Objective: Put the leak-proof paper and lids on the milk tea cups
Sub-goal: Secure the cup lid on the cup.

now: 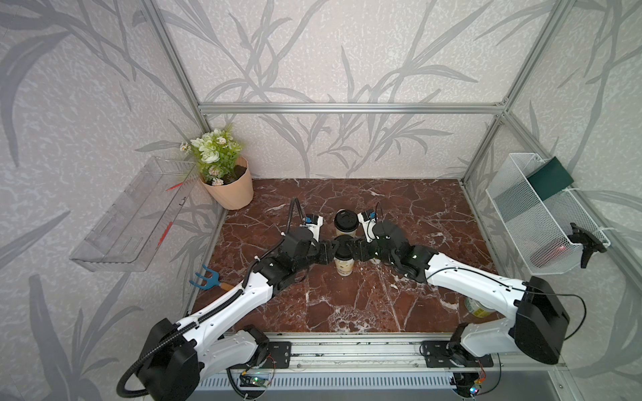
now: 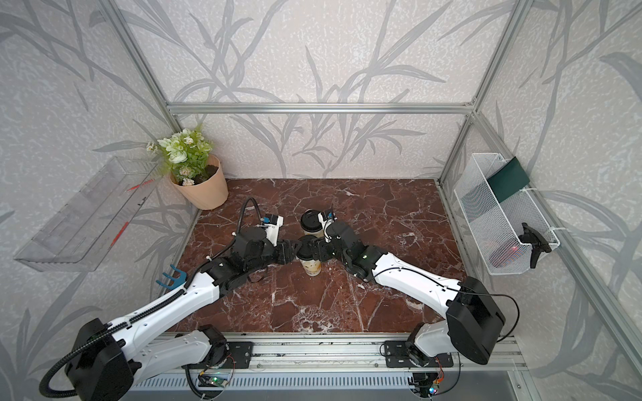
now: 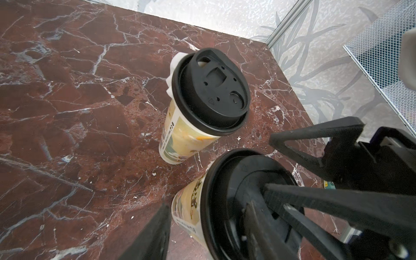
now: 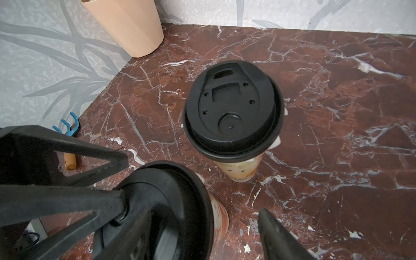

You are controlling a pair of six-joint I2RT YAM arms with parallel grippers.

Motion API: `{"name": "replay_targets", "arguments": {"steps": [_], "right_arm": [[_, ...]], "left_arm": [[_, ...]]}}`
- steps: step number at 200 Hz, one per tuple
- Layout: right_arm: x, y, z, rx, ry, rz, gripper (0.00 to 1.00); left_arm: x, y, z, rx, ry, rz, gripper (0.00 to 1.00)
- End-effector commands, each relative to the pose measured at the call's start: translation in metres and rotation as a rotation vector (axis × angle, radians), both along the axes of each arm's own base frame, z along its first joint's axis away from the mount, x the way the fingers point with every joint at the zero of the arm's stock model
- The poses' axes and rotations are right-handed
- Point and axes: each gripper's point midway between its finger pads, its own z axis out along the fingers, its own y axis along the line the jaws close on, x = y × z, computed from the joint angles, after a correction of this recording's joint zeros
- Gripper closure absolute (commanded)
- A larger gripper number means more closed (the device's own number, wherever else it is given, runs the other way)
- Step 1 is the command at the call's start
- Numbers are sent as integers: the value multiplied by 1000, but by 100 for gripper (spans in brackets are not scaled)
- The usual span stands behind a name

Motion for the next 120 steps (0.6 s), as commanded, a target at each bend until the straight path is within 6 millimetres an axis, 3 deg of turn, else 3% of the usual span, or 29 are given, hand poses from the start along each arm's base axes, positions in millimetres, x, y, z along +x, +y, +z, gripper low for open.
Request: {"name": "replay_targets", "arguments": {"steps": [1,90,120], "right_arm": [[-6,-4,-9,-56,43,22,24],[1,-2,13,-30,12,23,21],[1,1,20,-10,4,33,18]], "left_arm": [[-3,7,0,41,11,5,42],[7,-6,30,13,-36,-33,37],[8,-5,29,22,-34,-29,37]]}}
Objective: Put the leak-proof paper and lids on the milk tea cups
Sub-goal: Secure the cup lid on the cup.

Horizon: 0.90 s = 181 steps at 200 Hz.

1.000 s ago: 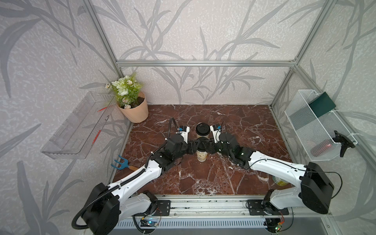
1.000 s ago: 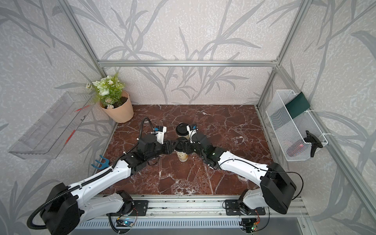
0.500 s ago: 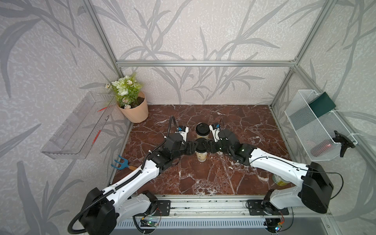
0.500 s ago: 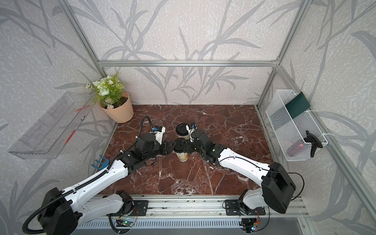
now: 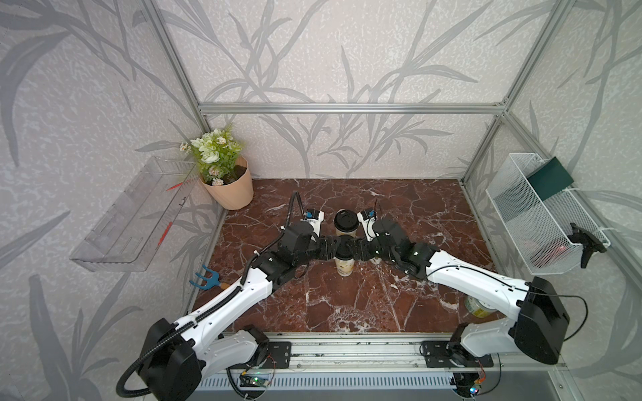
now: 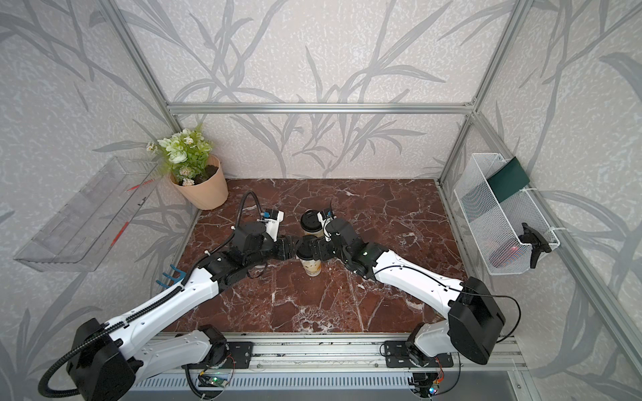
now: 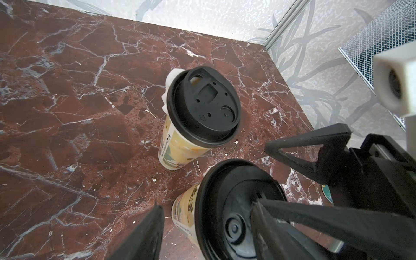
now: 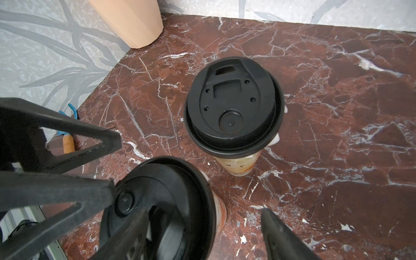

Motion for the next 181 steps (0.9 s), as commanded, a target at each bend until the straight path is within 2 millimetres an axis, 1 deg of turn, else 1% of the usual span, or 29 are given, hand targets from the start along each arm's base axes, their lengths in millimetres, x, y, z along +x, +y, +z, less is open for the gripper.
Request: {"name": "replay_targets", "arguments": {"steps": [1,20,61,86,100,118,119,124,130,141,156,172,181], "right_arm": [[2,3,14,19,-12,16,18],[3,5,16,25,-12,21,16],[5,4,21,31,-19,14,12],[5,-2,29,34,-39,3,9],[5,-9,35,31,-55,-12,6],[5,-26,43,23,-92,-55,0],[5,-27,44,23,-95,-60,1],[5,-34,45,22,-107,-82,1],[6,-42,50,30,-124,-102,1],[6,-57,56,44,-144,-140,1],[7,-75,62,57,-158,-177,1],[5,-88,64,55,-173,-191,1],[5,-99,62,39,-176,-221,1]], "left_arm": [[2,0,10,10,-19,-8,37],[3,1,8,14,-17,-5,37],[1,4,13,13,-28,3,37],[0,9,18,10,-41,17,36],[0,16,21,14,-49,41,33],[0,34,28,20,-76,105,25],[0,35,28,20,-78,110,25],[0,42,32,16,-89,135,14],[0,51,35,15,-102,168,11],[1,69,41,15,-127,232,8],[2,93,45,23,-145,312,6],[3,108,44,31,-142,363,6],[5,123,41,70,-142,431,6]]}}
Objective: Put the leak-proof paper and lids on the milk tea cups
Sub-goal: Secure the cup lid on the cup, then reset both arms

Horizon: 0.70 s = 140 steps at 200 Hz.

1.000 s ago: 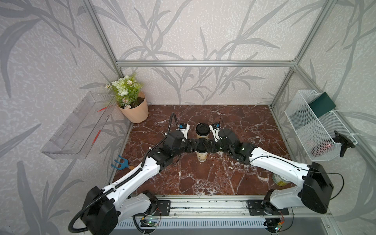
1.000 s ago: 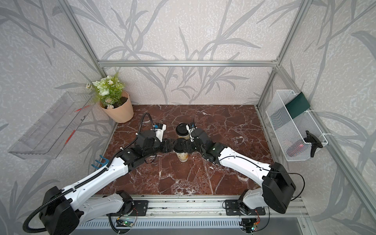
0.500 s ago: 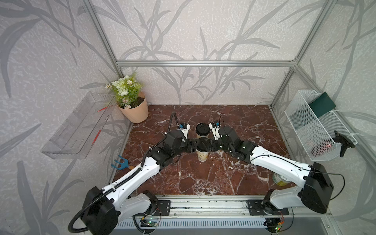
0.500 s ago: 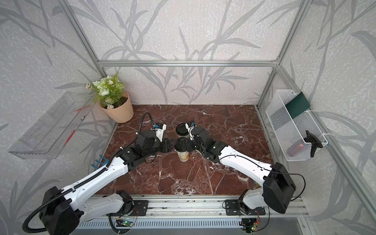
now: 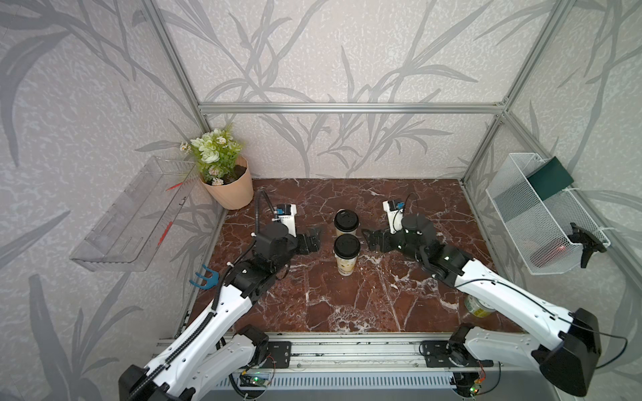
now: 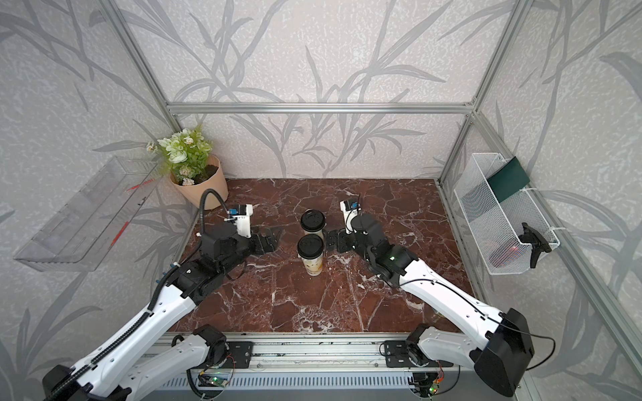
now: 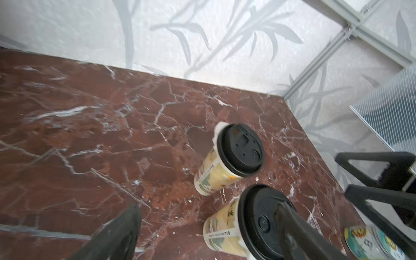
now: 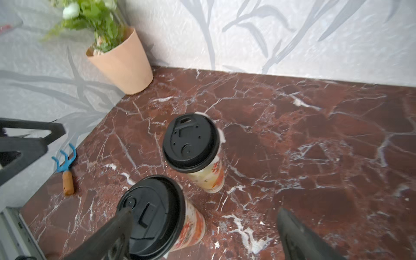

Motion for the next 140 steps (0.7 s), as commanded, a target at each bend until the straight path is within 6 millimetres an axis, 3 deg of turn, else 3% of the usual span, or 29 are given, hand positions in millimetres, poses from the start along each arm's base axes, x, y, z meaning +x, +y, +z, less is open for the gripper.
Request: {"name": "replay_targets", "arguments": {"steps": [1,22,40,66,84,95,107,121,140], "right_arm": [[0,-26,-8,-42,-3,-66,1],[3,-59,-20,-87,3,-153,1],[12,-103,-39,-178,-2,-295,1],[23,-168,-62,-280,-29,-519,1],[31,-188,-82,-327,-83,-535,1],[37,-187,-92,-387,-170,-501,1],[39,-189,-115,-445,-217,-487,1],[44,-196,-144,-457,-176,-515,1],[62,-200,-154,-506,-96,-527,1]], "left_arm": [[1,37,-21,72,50,165,6],[-3,96,-36,199,88,453,4],[-13,145,-48,342,91,676,2],[-21,193,-76,515,101,870,1],[-8,198,-109,534,104,817,1],[3,193,-126,544,67,749,1],[9,197,-144,547,53,737,1],[16,202,-152,525,118,723,1],[36,195,-153,475,72,633,1]]}}
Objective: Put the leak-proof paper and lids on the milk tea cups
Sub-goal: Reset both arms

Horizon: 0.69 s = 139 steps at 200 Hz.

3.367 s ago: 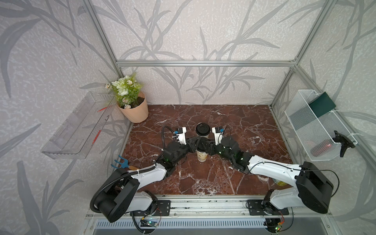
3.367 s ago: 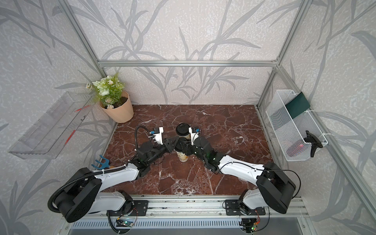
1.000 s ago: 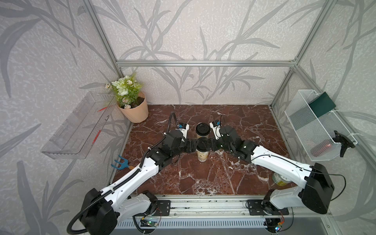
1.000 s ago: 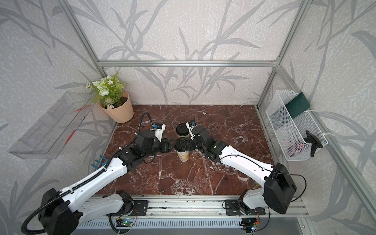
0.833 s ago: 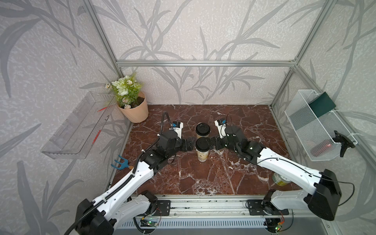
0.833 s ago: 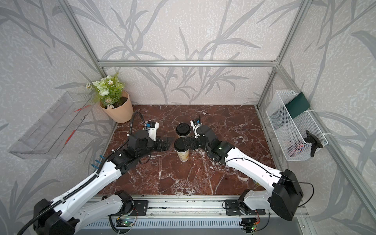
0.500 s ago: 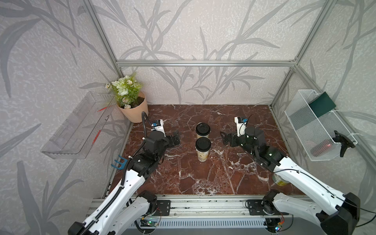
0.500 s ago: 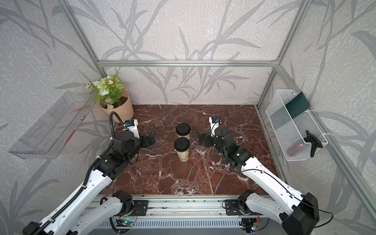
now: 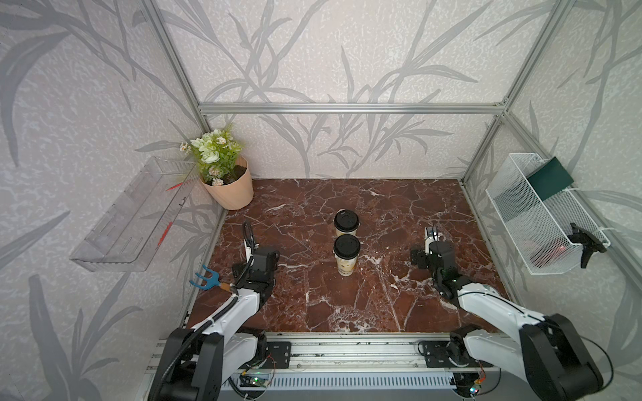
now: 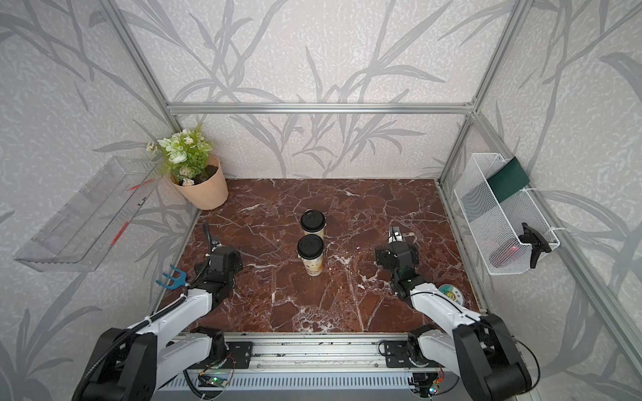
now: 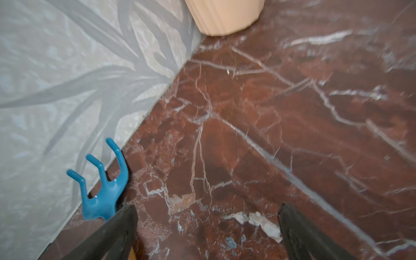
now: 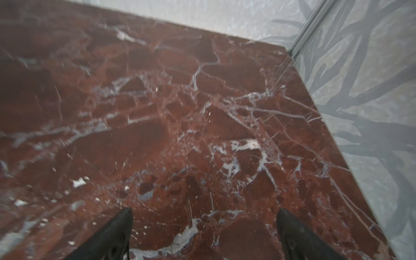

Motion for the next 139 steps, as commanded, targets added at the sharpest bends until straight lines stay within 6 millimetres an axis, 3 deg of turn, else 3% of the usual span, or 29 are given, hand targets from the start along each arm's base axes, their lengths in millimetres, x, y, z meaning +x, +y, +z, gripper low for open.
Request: {"name": "replay_targets", "arguments": {"steps": [1,18,35,45,55,61,75,90,107,139], "right_arm": [[41,-2,42,-25,-161,-25,1],[56,5,56,-45,-307,33,1],[63,-6,30,54,-333,34,1],[63,-7,27,35,-315,25,1],[64,-5,24,56,-251,35,1],[66,-8,25,72,-258,28,1],[67,-16,28,78,-321,3,1],[64,-16,26,87,-303,-1,1],[66,-14,26,82,-302,14,1],[68,-11,27,79,-306,29,1]], "left_arm": [[47,-10,42,-47,-210,-114,1],[65,-12,46,-79,-290,-161,1],[79,-10,45,-116,-316,-180,1],[84,-9,38,-115,-334,-197,1],[90,-10,19,-127,-356,-225,1],[99,-19,27,-105,-411,-300,1],[97,-21,16,-160,-268,-292,1],[104,-26,22,-129,-343,-338,1],[102,-26,15,-155,-260,-324,1],[103,-26,19,-144,-288,-332,1]]}}
